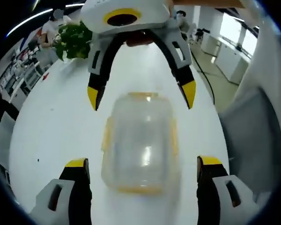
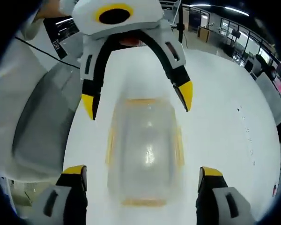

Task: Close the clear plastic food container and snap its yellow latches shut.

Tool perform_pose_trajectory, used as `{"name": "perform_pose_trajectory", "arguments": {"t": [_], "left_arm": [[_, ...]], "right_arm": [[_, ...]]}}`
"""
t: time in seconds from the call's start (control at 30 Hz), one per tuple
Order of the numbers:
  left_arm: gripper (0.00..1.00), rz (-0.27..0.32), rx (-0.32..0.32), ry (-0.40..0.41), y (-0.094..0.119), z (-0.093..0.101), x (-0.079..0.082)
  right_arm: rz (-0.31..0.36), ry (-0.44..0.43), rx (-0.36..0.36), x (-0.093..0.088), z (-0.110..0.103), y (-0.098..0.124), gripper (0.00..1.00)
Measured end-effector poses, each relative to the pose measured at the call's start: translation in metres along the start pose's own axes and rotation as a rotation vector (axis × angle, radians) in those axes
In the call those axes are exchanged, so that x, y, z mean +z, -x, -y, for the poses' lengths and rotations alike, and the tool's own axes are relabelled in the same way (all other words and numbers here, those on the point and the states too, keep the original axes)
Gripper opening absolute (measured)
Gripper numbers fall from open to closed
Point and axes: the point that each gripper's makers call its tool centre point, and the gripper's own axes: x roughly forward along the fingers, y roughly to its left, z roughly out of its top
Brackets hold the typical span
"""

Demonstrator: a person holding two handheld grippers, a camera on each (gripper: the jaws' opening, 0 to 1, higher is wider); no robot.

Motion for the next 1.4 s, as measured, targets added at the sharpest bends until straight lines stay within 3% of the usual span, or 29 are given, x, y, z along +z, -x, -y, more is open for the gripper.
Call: {"name": "perform_pose_trajectory", "arguments": {"t": [0.03, 0.1, 0.23, 0.33, 0.43, 0.53, 0.73, 1.17, 1.4], "left_arm": [[0.93, -0.007, -0.007, 0.004, -0.005, 0.002, -0.002], [0.89, -0.063, 0.003, -0.065, -0.011, 0.0, -0.01], [0.88, -0.076, -0.009, -0.045, -0.022, 0.003, -0.013], [0.86, -0.105, 0.001, -0.047, -0.025, 0.0, -0.019], [0.79, -0.107, 0.032, -0.062, -0.024, -0.006, -0.019], [0.79, -0.1, 0.034, -0.056, -0.026, -0.004, -0.019], [0.78, -0.096, 0.043, -0.054, -0.025, -0.005, -0.019], [0.77, -0.11, 0.046, -0.055, 0.002, -0.003, -0.035], [0.77, -0.12, 0.059, -0.046, 0.024, -0.005, -0.06]], "right_arm": [[-0.006, -0.008, 0.003, -0.004, -0.002, -0.003, 0.99], [-0.031, 0.005, -0.021, -0.011, -0.002, -0.007, 0.99], [-0.055, 0.014, -0.06, -0.019, 0.001, -0.016, 0.98], [-0.085, 0.041, -0.077, -0.025, 0.002, -0.02, 0.89], [-0.084, 0.037, -0.074, -0.024, 0.001, -0.027, 0.89], [-0.109, 0.071, -0.117, -0.026, 0.008, -0.026, 0.82], [-0.112, 0.062, -0.102, -0.025, 0.005, -0.026, 0.8], [-0.095, 0.062, -0.091, 0.008, 0.004, -0.03, 0.79], [-0.091, 0.079, -0.094, 0.038, 0.006, -0.039, 0.79]]}}
